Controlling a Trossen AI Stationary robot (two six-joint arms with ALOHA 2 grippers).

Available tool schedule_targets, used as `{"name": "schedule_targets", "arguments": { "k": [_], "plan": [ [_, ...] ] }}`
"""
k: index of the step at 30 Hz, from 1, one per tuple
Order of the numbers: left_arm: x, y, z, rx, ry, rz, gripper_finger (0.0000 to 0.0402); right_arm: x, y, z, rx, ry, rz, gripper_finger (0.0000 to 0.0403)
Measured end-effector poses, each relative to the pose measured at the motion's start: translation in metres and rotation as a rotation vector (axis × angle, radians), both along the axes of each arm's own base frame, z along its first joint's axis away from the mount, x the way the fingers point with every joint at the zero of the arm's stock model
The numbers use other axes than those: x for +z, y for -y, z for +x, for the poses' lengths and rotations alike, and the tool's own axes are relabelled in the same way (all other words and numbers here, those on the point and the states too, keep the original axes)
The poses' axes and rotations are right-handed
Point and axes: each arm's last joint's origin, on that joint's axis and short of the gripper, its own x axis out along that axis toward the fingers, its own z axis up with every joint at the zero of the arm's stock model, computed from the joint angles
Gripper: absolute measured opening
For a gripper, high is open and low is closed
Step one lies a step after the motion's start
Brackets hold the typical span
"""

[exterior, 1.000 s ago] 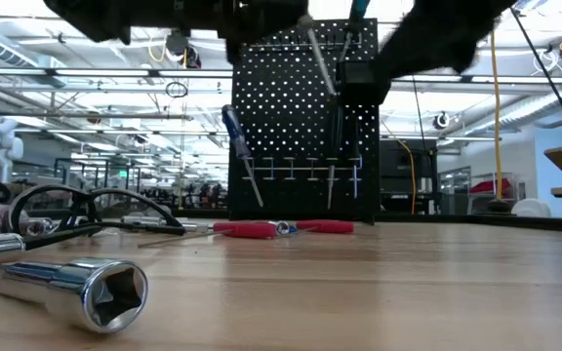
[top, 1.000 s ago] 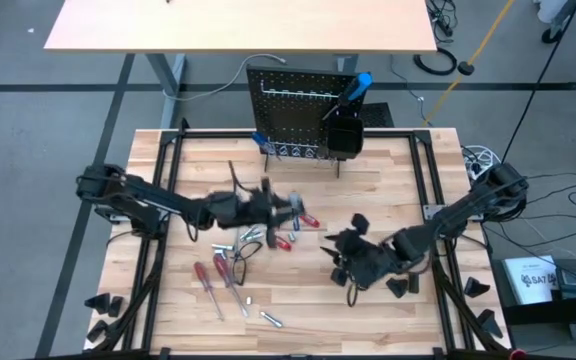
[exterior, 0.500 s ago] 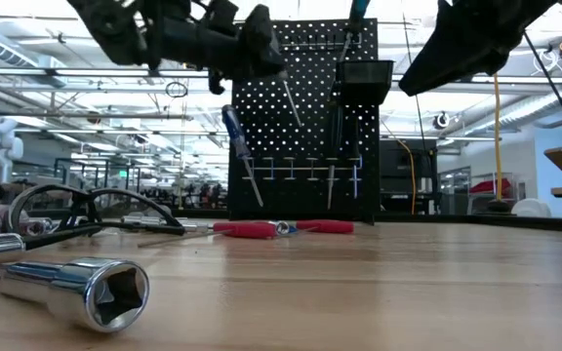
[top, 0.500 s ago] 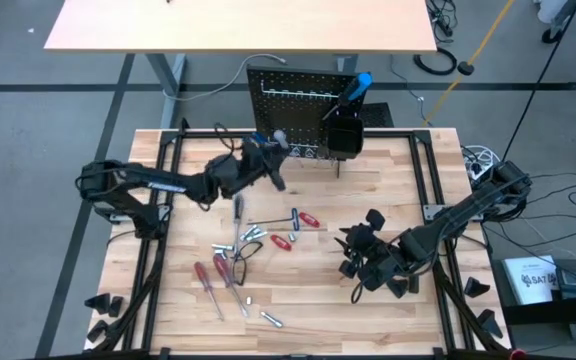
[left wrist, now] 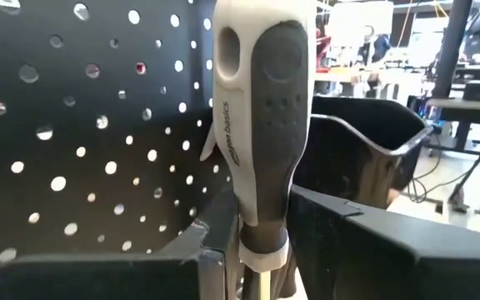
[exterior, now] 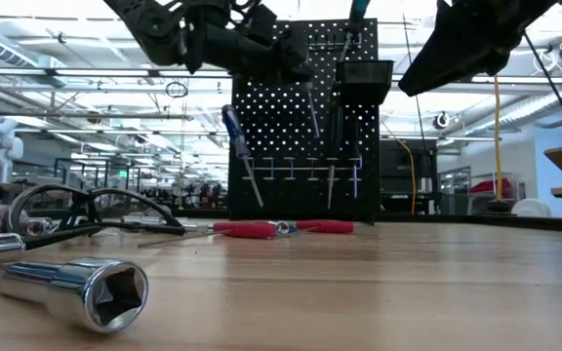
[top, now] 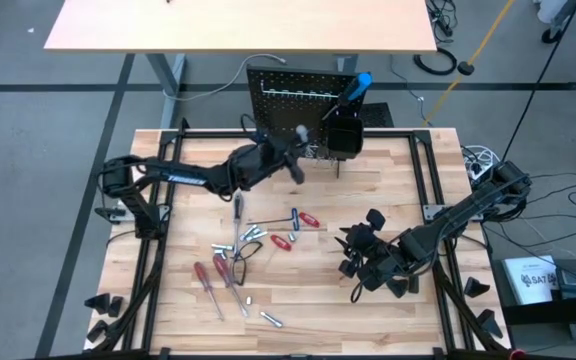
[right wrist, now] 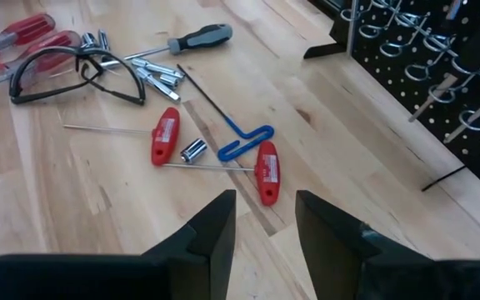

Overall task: Hang tools onto peg board
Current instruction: Hang the gray screwdriver onto the peg board

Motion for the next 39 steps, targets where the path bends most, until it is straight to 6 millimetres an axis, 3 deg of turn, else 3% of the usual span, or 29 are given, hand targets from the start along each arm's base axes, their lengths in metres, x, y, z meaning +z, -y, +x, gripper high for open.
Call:
{"name": "schedule_targets", "arguments": {
  "k": [10, 29, 39],
  "plan": [
    [-0.010, -0.018, 0.001, 0.065, -0.024, -0.008, 0.0081, 0.000, 0.000, 0.000, 0.000, 0.001, 0.001, 0.0118],
    [-0.036, -0.029, 0.008, 0.061, -0.068, -0.021, 0.0081, 0.000, 0.000, 0.001, -0.002, 0.005, 0.003, 0.0118],
    [-0.050, -0.034, 0.027, 0.038, -0.170, -0.029, 0.0080, 0.001, 0.000, 0.001, -0.002, 0.009, 0.008, 0.0118]
  ]
}}
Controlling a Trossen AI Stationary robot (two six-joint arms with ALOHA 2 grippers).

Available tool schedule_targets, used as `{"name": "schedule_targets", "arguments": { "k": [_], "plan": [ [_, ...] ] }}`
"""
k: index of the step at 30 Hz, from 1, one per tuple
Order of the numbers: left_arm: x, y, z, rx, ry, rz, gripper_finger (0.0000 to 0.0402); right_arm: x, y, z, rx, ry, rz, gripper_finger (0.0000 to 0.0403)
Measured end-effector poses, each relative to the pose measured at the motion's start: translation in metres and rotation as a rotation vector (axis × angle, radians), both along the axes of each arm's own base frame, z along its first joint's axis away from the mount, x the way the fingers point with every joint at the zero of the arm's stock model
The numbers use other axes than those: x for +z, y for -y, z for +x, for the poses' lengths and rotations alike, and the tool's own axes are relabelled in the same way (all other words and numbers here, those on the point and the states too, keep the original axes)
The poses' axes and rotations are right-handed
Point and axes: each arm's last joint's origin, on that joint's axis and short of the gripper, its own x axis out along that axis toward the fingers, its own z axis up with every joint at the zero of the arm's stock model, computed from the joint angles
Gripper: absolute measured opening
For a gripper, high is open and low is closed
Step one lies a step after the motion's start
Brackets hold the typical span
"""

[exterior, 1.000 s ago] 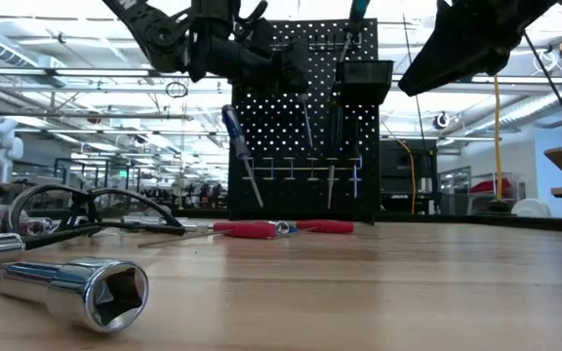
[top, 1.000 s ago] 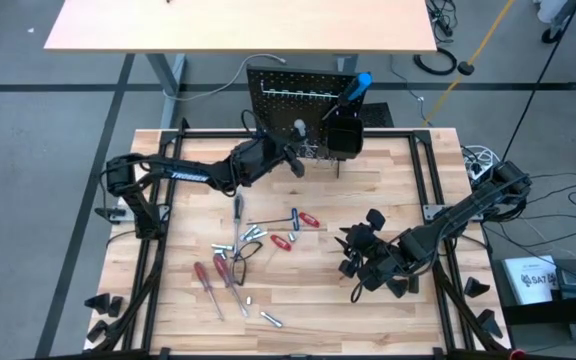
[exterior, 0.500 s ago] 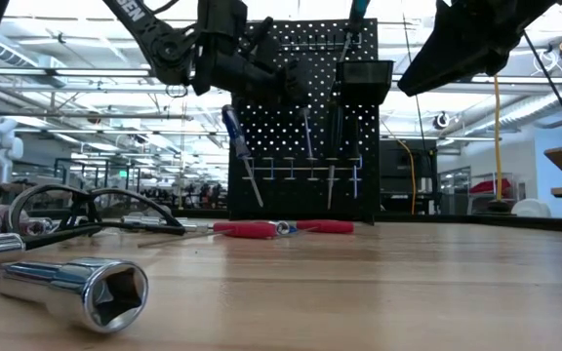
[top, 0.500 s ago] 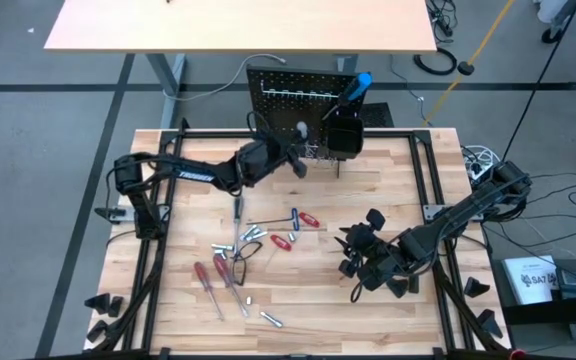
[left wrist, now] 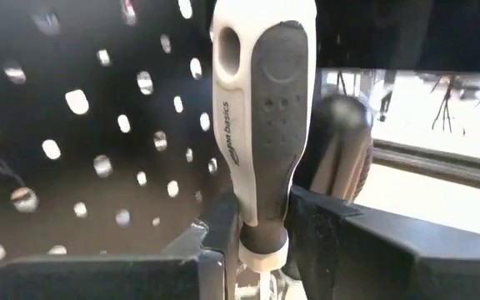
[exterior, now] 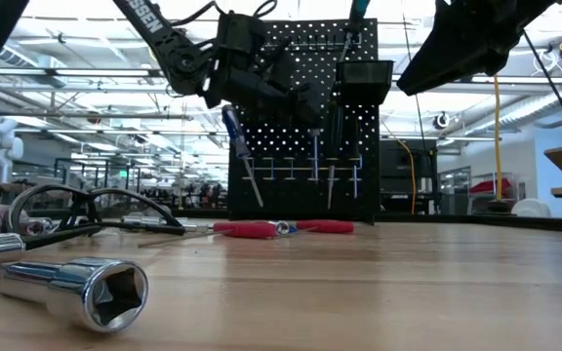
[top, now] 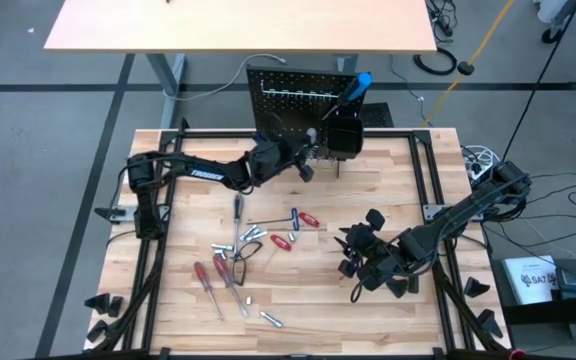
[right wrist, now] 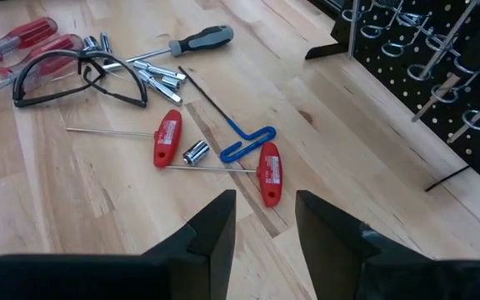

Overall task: Hang tools onto peg board
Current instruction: Hang the gray screwdriver onto the peg board

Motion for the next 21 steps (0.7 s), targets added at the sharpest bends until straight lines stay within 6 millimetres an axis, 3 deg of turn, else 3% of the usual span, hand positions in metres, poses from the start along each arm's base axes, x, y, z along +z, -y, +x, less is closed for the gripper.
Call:
{"name": "schedule_targets", "arguments": {
  "k": [15, 21],
  "plan": [
    [-0.014, -0.001, 0.000, 0.032, -0.065, -0.091, 0.0084, 0.000, 0.000, 0.000, 0.002, -0.003, 0.002, 0.0118],
    [-0.015, -0.001, -0.001, 0.035, -0.080, -0.102, 0.0168, 0.000, 0.000, 0.000, 0.003, -0.002, 0.003, 0.0118]
  ]
}}
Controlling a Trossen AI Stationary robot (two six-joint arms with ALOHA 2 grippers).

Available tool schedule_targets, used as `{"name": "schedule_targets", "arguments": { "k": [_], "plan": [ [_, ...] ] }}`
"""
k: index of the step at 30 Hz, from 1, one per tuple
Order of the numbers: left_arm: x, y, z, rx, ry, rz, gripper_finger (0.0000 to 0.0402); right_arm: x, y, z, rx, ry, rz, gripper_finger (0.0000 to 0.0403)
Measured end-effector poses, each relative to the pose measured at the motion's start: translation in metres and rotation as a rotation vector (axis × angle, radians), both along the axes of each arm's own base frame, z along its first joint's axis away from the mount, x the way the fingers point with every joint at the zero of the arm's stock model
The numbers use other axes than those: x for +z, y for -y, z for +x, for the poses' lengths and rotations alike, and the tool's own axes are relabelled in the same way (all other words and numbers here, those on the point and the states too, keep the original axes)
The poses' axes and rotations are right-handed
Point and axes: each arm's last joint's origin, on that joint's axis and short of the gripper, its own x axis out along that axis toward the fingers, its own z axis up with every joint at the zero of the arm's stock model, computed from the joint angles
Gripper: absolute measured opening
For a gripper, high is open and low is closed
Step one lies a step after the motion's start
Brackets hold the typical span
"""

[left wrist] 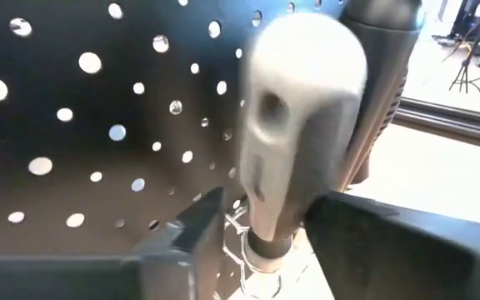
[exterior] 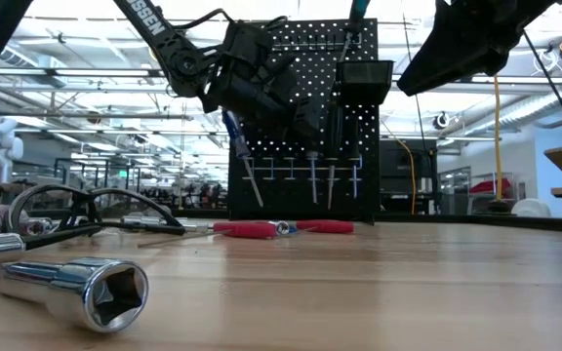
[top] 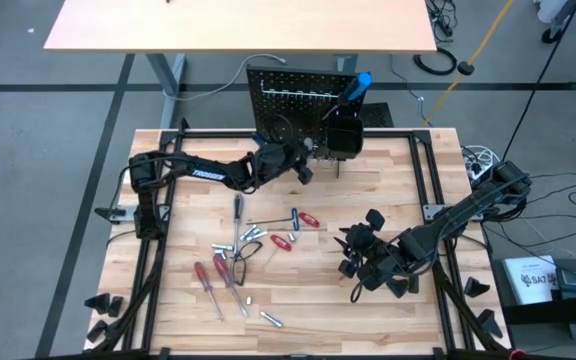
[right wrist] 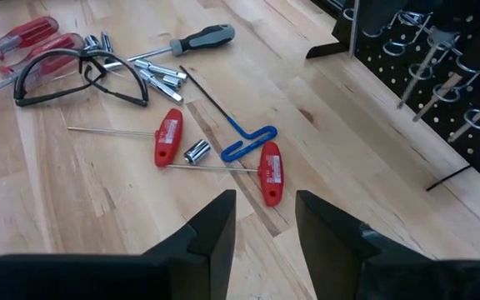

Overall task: Hang tools onto peg board
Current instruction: Hang the gray screwdriver onto the peg board, then hang the gray socket screwdriver onto the peg board

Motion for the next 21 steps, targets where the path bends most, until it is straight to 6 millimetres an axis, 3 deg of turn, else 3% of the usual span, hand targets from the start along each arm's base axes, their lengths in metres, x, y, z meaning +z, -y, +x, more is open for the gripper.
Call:
{"name": "schedule_targets", "arguments": {
  "k": [5, 13, 17, 21],
  "plan": [
    [0.001, 0.004, 0.001, -0.009, -0.007, -0.002, 0.0202, 0.000, 0.000, 0.000, 0.000, 0.000, 0.000, 0.0118],
    [0.005, 0.012, -0.004, -0.024, -0.080, -0.024, 0.0207, 0.000, 0.000, 0.000, 0.001, 0.000, 0.001, 0.0118],
    [0.011, 0.026, -0.006, -0.057, -0.131, -0.038, 0.0207, 0.000, 0.000, 0.000, 0.001, 0.000, 0.002, 0.0118],
    [0.029, 0.053, -0.011, -0.124, -0.143, -0.035, 0.0208, 0.000, 0.000, 0.000, 0.003, -0.002, 0.004, 0.0118]
  ]
}}
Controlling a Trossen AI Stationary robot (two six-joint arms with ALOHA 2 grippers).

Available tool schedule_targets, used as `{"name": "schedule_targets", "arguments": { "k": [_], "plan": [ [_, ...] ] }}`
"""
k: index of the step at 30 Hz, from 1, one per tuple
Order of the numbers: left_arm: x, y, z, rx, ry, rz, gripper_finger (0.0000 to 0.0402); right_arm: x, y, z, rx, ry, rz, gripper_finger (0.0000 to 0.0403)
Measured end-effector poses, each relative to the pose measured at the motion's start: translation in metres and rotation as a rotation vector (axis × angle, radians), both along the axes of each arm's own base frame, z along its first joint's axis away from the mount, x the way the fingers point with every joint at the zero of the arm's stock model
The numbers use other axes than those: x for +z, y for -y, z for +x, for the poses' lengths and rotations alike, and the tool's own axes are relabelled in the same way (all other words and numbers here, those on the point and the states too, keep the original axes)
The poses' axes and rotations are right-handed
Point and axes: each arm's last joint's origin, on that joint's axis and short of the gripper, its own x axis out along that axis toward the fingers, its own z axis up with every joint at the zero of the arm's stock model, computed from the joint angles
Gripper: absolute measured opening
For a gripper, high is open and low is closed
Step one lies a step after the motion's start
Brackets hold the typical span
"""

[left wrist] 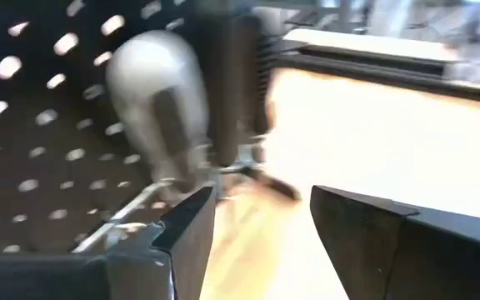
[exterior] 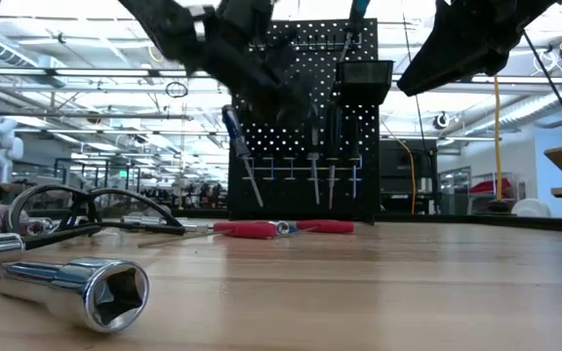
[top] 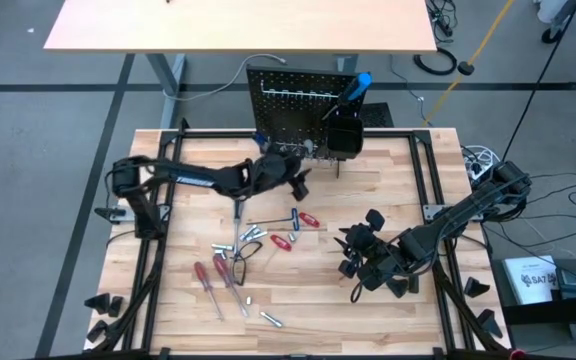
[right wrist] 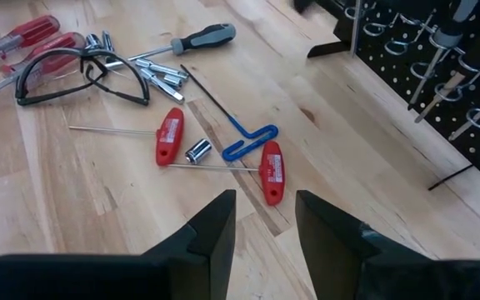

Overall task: Hang tools onto peg board
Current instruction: Hang the gray socket screwdriver onto the peg board

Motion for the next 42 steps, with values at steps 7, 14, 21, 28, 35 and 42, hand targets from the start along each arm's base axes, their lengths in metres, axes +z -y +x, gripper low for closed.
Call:
{"name": "schedule_targets", "arguments": {
  "k": [7, 14, 21, 28, 35, 42],
  "plan": [
    [0.020, 0.070, -0.036, -0.153, 0.010, -0.012, 0.0208, -0.001, -0.001, 0.000, 0.010, -0.008, 0.032, 0.0118],
    [0.012, 0.124, -0.100, -0.177, -0.065, -0.188, 0.0208, 0.000, -0.002, 0.001, 0.013, 0.006, 0.063, 0.0118],
    [-0.007, 0.108, -0.146, 0.393, -0.179, -0.521, 0.0208, 0.004, -0.002, 0.008, 0.005, 0.075, 0.108, 0.0118],
    [-0.034, 0.086, -0.139, 0.552, -0.320, -0.613, 0.0207, 0.004, -0.001, 0.010, 0.018, 0.073, 0.137, 0.0118],
    [-0.068, 0.078, -0.130, 0.645, -0.471, -0.622, 0.0207, 0.004, -0.002, 0.010, 0.039, 0.056, 0.163, 0.0118],
    [-0.089, 0.077, -0.123, 0.688, -0.499, -0.625, 0.0207, 0.004, -0.002, 0.010, 0.052, 0.046, 0.153, 0.0118]
  ]
}}
